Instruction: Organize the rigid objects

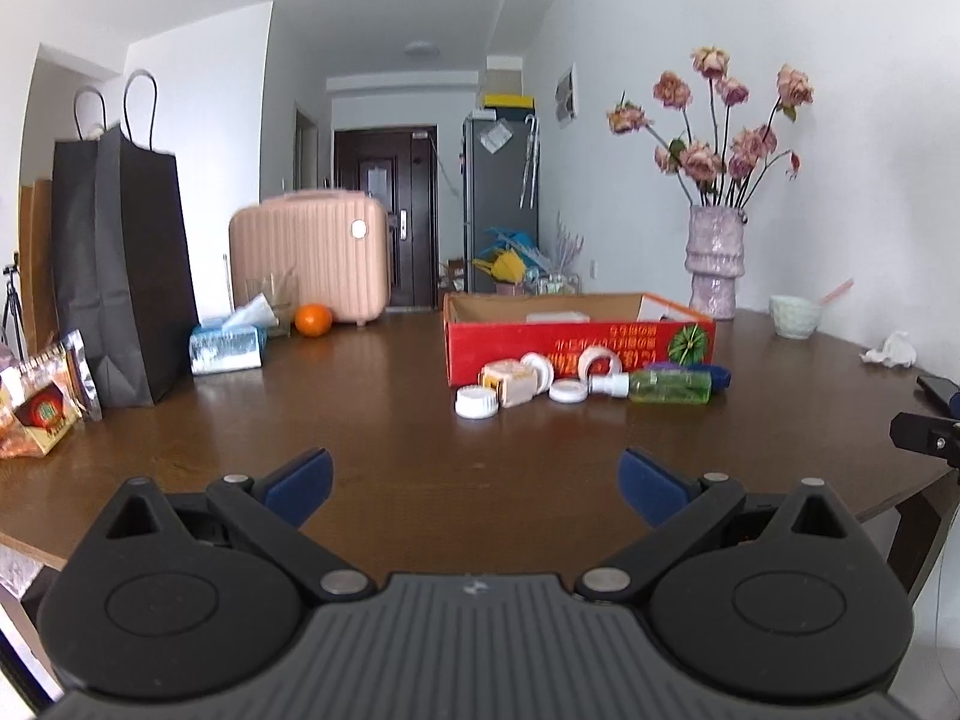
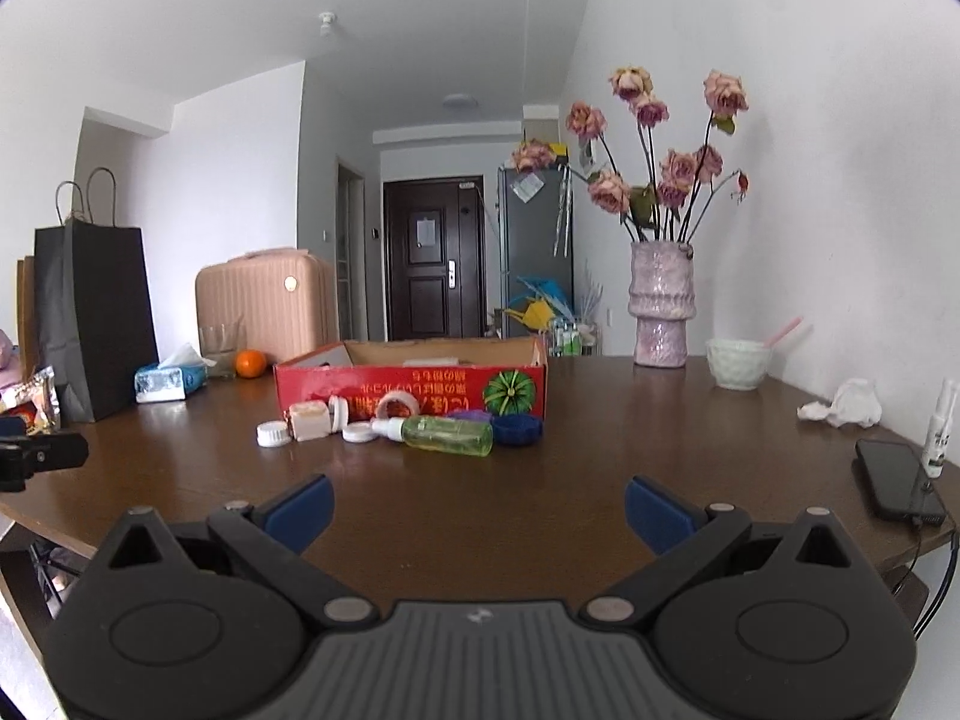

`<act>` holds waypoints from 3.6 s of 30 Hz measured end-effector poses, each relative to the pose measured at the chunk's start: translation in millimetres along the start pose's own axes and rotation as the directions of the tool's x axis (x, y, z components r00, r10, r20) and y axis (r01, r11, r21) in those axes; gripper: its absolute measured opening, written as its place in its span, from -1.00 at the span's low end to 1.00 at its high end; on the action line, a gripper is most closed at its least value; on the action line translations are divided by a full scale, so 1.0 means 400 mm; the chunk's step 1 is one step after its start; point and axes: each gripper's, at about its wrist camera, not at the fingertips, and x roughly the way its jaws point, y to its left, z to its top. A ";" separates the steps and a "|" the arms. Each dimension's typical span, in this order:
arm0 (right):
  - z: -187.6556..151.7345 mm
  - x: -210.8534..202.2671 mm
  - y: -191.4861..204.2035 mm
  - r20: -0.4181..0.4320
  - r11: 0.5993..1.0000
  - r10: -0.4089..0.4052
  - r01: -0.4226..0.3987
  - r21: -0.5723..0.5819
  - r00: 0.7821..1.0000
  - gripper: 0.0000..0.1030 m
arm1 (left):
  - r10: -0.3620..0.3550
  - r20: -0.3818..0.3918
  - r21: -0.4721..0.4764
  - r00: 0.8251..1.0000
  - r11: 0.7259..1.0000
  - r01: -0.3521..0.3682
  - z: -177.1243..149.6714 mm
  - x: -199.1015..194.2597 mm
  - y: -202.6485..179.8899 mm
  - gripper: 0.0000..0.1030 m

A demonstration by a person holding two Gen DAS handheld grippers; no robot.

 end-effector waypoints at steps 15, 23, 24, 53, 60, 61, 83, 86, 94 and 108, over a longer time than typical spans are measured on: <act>0.075 0.284 0.013 -0.140 0.996 0.053 -0.062 -0.060 0.989 0.96 | -0.037 -0.267 -0.091 0.963 0.996 0.013 0.087 0.344 0.070 0.99; 0.148 0.534 0.037 -0.196 0.973 0.104 -0.141 -0.181 0.975 0.73 | -0.078 -0.334 -0.082 0.939 0.995 0.054 0.132 0.573 0.087 0.65; 0.156 0.561 0.044 -0.200 0.968 0.117 -0.157 -0.198 0.973 0.67 | -0.088 -0.338 -0.080 0.937 0.995 0.065 0.135 0.595 0.087 0.63; 0.113 0.645 0.096 -0.396 0.960 0.227 -0.272 -0.060 0.889 -0.41 | -0.169 -0.337 -0.132 0.926 0.983 0.131 0.110 0.587 0.082 -0.30; 0.058 0.448 0.077 -0.358 0.973 0.214 -0.229 0.002 0.909 -0.42 | -0.195 -0.301 -0.134 0.934 0.978 0.161 0.121 0.425 0.046 -0.30; 0.054 0.424 0.072 -0.350 0.974 0.215 -0.225 0.012 0.912 -0.42 | -0.199 -0.297 -0.133 0.934 0.977 0.165 0.122 0.405 0.038 -0.30; 0.137 0.203 -0.021 -0.139 0.981 0.185 -0.176 0.078 0.973 -0.42 | -0.211 -0.158 -0.025 0.965 0.977 0.210 0.221 0.237 -0.047 -0.30; 0.176 0.247 -0.042 -0.130 0.983 0.178 -0.169 0.076 0.975 -0.42 | -0.207 -0.140 -0.017 0.968 0.978 0.206 0.261 0.295 -0.040 -0.30; 0.332 0.499 -0.079 -0.097 0.989 0.145 -0.144 0.017 0.985 -0.42 | -0.212 -0.155 0.003 0.965 0.977 0.215 0.397 0.582 -0.008 -0.30; 0.357 1.242 0.031 -0.449 0.840 -0.203 -0.080 -0.536 0.870 -0.41 | -0.024 -0.388 0.171 0.921 0.980 0.098 0.457 1.233 -0.056 -0.28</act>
